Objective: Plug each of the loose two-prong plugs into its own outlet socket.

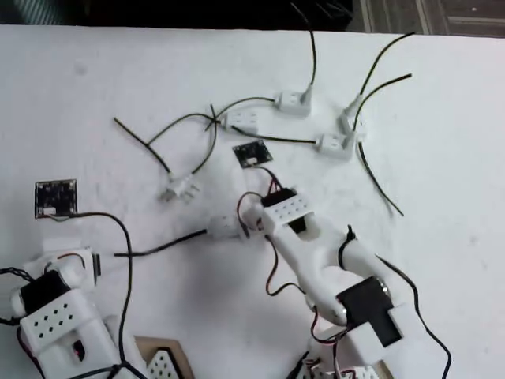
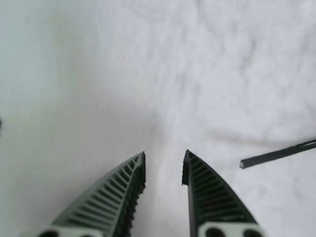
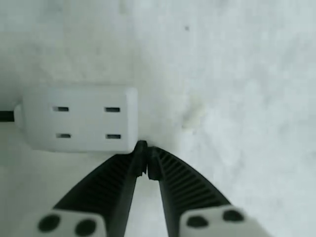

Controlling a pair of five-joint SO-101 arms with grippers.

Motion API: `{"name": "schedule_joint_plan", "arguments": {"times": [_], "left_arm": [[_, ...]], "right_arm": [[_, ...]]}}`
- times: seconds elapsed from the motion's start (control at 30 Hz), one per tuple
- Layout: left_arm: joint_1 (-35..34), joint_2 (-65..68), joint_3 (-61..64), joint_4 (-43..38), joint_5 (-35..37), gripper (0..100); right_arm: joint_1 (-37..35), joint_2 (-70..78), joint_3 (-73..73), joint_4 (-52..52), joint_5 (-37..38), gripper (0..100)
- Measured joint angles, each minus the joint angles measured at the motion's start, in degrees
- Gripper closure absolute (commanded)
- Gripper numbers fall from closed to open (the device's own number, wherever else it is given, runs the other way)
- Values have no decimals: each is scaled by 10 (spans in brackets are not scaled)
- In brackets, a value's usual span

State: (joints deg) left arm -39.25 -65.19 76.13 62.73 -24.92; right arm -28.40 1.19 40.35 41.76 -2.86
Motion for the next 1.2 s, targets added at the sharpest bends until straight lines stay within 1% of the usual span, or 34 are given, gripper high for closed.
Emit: {"name": "schedule_joint_plan", "arguments": {"times": [0.17,0.33,0.47,0.57,0.6,0.7,0.87,0.97,1.1,1.2], "left_arm": [[0,0,0,0,0,858],[0,0,0,0,0,858],[0,0,0,0,0,858],[0,0,0,0,0,858],[0,0,0,0,0,858],[0,0,0,0,0,858],[0,0,0,0,0,858],[0,0,0,0,0,858],[0,0,0,0,0,858],[0,0,0,0,0,858]], "right_arm": [[18,2,-3,-48,90,978],[48,3,-56,-33,122,978],[50,3,-118,33,123,980],[33,3,-172,76,120,981],[25,5,-188,79,106,981],[-4,13,-216,67,74,981],[-66,53,-223,2,64,981],[-85,98,-224,-22,64,981],[-91,145,-224,-23,64,981],[-96,149,-224,6,64,981]]}}
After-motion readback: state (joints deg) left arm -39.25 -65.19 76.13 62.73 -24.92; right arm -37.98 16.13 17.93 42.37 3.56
